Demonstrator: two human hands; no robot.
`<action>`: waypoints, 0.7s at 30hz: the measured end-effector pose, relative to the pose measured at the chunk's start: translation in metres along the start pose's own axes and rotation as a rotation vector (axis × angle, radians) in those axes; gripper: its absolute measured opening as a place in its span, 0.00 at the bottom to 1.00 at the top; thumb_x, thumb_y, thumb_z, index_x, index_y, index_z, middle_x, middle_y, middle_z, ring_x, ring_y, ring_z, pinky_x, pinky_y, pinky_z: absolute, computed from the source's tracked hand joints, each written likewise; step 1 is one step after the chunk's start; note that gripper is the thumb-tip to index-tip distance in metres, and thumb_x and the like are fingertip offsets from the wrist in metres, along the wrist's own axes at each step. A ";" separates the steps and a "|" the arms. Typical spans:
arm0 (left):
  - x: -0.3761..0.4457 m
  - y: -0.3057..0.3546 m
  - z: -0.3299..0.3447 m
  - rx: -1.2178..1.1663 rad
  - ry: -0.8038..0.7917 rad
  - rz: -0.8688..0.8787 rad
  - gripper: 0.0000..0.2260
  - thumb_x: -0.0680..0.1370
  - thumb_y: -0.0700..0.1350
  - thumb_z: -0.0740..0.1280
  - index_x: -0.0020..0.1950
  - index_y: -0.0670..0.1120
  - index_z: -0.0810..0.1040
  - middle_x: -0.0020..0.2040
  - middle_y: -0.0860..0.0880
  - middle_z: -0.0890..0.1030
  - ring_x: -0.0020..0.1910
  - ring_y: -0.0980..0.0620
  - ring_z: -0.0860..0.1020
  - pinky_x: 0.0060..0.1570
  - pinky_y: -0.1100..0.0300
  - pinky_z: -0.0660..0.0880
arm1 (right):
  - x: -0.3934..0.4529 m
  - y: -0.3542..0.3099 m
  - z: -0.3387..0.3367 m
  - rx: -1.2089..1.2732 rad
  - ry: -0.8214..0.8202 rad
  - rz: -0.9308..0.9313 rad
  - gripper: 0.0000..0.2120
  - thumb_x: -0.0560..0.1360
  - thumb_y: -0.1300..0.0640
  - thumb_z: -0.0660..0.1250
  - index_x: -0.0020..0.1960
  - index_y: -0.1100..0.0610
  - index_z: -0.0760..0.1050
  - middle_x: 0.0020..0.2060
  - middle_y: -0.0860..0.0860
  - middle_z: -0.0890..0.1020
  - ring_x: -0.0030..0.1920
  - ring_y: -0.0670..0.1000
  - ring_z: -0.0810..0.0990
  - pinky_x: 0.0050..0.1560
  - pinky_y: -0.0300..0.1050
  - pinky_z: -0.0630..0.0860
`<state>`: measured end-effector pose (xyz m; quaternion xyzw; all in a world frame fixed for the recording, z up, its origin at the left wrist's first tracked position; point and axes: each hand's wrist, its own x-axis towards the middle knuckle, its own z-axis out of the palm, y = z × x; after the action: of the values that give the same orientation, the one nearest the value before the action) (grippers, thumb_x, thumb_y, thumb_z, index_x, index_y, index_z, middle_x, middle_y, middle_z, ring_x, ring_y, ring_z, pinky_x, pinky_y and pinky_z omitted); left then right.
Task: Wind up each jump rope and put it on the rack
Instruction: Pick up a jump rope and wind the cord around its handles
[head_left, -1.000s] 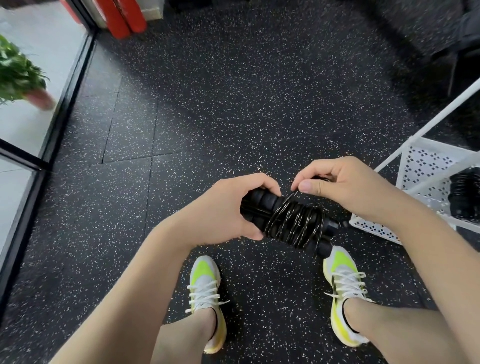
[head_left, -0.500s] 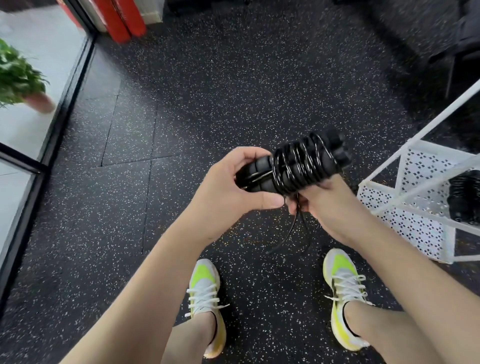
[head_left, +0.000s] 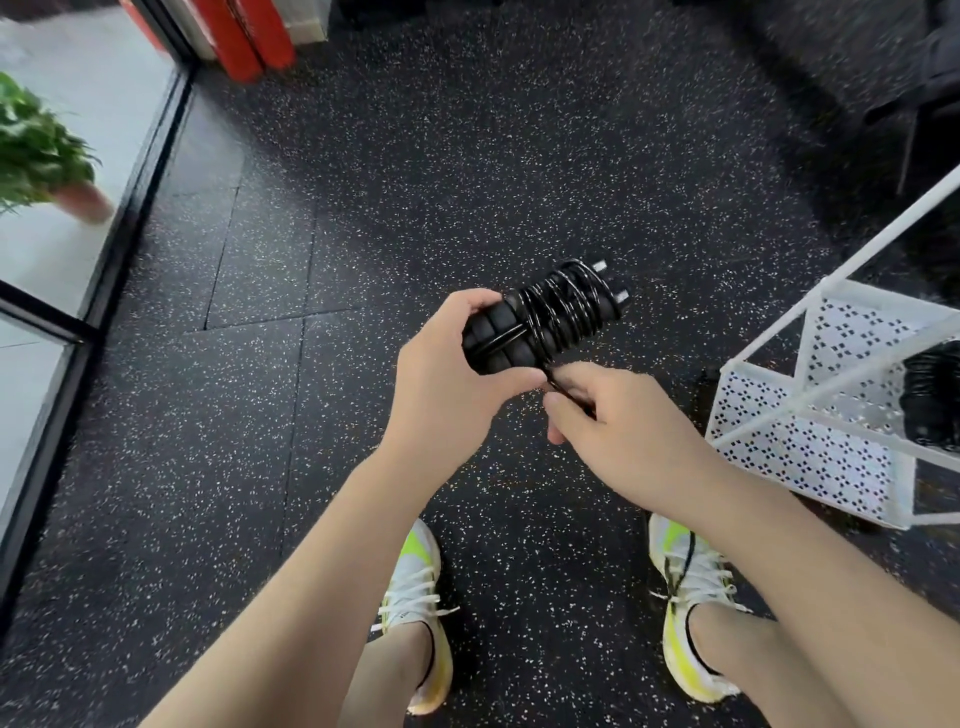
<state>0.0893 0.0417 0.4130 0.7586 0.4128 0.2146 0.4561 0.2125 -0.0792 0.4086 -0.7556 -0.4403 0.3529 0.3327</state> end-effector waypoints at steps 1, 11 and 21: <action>0.000 -0.002 0.001 0.027 -0.006 0.009 0.28 0.65 0.41 0.83 0.58 0.58 0.75 0.48 0.64 0.82 0.48 0.72 0.77 0.46 0.79 0.68 | -0.001 0.000 -0.002 -0.010 -0.004 0.006 0.09 0.82 0.56 0.61 0.47 0.50 0.78 0.34 0.44 0.84 0.21 0.41 0.70 0.24 0.34 0.65; 0.003 -0.013 0.008 0.324 -0.071 0.024 0.31 0.69 0.47 0.81 0.69 0.54 0.75 0.58 0.55 0.77 0.56 0.53 0.74 0.52 0.64 0.67 | -0.003 -0.004 -0.020 -0.207 -0.118 -0.118 0.12 0.82 0.60 0.62 0.60 0.50 0.80 0.46 0.44 0.86 0.28 0.37 0.76 0.30 0.32 0.70; -0.002 -0.012 0.004 0.335 -0.362 0.082 0.32 0.64 0.48 0.84 0.64 0.61 0.78 0.56 0.59 0.79 0.54 0.60 0.76 0.54 0.69 0.71 | 0.001 -0.004 -0.044 -0.502 0.207 -0.083 0.10 0.71 0.37 0.73 0.48 0.40 0.78 0.39 0.38 0.82 0.41 0.44 0.75 0.40 0.44 0.67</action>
<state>0.0859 0.0406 0.4009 0.8657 0.3232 0.0221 0.3815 0.2473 -0.0848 0.4351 -0.8276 -0.5084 0.1397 0.1923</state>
